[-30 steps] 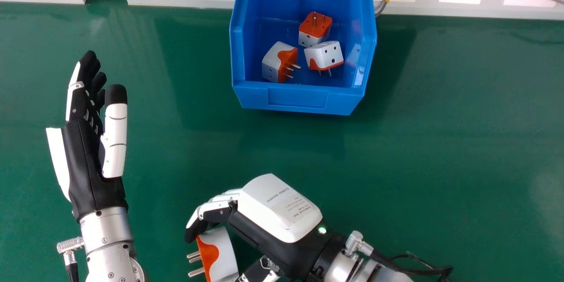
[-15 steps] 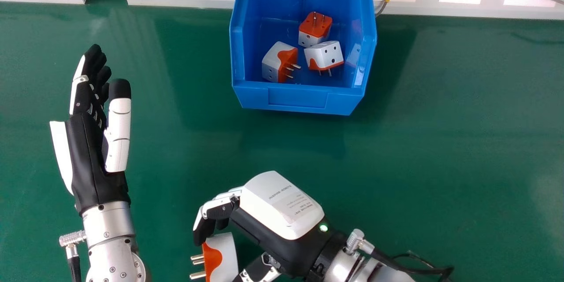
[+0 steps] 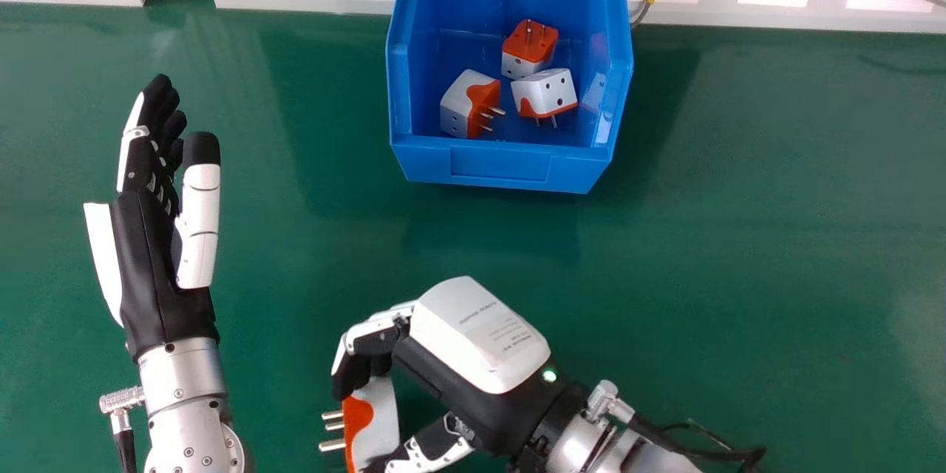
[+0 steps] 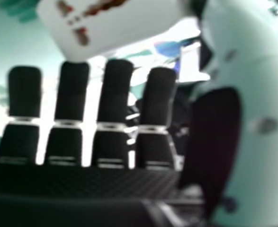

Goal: Pick all objects and put in blue box

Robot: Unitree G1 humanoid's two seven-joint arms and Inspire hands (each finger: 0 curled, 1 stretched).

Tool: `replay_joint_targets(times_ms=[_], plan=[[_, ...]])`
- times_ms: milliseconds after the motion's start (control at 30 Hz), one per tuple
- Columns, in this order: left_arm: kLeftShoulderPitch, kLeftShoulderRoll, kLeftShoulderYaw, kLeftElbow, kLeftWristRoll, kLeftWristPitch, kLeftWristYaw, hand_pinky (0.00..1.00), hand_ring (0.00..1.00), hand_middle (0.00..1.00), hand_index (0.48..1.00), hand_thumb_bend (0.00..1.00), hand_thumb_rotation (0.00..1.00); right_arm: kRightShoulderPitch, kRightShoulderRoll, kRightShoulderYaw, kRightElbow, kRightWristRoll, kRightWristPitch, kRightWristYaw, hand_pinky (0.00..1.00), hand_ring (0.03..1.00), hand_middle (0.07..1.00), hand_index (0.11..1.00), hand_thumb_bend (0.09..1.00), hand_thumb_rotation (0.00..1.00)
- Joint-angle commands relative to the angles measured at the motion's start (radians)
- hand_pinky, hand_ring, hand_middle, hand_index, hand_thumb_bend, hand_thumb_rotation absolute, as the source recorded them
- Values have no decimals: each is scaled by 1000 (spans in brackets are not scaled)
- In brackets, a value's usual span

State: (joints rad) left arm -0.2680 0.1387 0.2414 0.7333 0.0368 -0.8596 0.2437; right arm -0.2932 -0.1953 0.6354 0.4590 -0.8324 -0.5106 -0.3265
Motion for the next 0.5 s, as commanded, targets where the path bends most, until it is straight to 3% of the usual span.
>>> replay_joint_targets(times_ms=[0,467], plan=[[-3,-1,0,-20,2,-7,6,910,899,906,876,720,863,13,17,-11,-20,0,2,-43,380,515,525,499,516,4],[2,-5,-2,-21,14,-12,15,904,897,904,873,717,862,25,27,-11,-19,-31,-5,-151,376,512,523,489,508,2]])
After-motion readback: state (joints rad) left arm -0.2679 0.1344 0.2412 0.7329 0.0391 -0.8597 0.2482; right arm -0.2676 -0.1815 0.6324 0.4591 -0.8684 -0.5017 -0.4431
